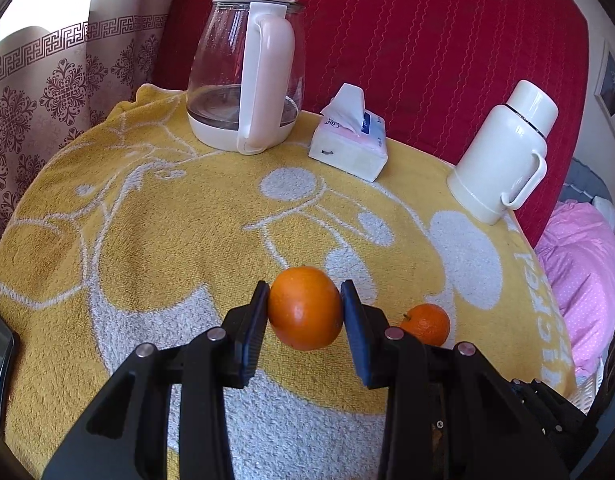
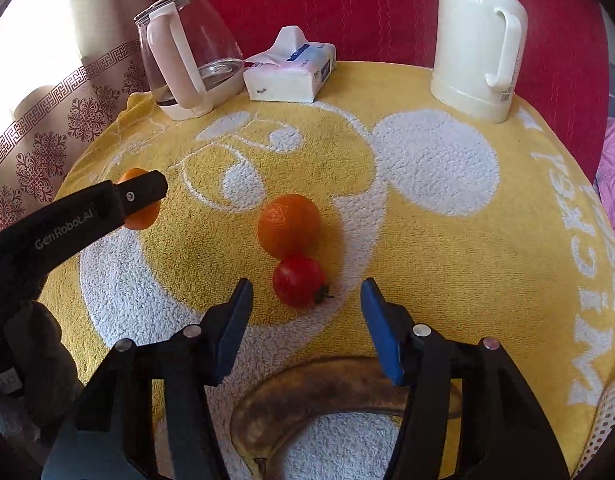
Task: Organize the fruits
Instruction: 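Grasp the second red cherry tomato with the right gripper while the left holds the mandarin, then lift the tomato toward the basket with the right gripper while the left holds the mandarin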
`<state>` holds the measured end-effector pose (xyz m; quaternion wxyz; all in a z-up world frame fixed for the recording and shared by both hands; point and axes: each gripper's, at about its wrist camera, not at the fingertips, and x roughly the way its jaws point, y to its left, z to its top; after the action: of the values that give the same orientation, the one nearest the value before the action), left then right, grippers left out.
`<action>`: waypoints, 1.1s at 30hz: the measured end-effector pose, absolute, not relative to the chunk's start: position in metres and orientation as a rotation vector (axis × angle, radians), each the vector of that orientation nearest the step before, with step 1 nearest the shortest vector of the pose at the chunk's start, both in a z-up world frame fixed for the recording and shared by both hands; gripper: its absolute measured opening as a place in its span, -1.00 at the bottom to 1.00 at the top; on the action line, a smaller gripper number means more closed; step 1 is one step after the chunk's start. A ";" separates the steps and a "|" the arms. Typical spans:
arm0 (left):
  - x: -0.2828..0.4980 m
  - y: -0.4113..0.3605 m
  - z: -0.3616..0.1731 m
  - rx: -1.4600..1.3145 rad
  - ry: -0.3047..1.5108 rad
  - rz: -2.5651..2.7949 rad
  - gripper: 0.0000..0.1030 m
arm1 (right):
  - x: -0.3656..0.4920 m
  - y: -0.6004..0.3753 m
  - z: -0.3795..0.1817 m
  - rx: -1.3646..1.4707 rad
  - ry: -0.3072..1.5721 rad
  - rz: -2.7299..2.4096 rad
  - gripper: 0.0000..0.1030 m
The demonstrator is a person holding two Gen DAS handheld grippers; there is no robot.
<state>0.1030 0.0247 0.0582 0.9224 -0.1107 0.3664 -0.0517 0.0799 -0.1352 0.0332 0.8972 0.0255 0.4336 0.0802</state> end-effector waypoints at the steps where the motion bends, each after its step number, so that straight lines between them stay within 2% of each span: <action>1: 0.103 0.025 0.058 -0.229 0.753 -0.105 -0.28 | 0.081 -0.134 0.032 0.044 0.901 0.168 -0.03; 8: 0.104 0.025 0.056 -0.229 0.756 -0.105 -0.28 | 0.092 -0.129 0.024 0.029 0.929 0.181 -0.39; 33: 0.088 -0.005 0.060 -0.150 0.728 -0.164 -0.28 | 0.036 -0.175 0.052 0.146 0.845 0.087 -0.40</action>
<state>0.0884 -0.0051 0.0605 0.9284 -0.0733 0.3553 -0.0802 0.0360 -0.1746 0.0522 0.9086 0.0706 0.4094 0.0424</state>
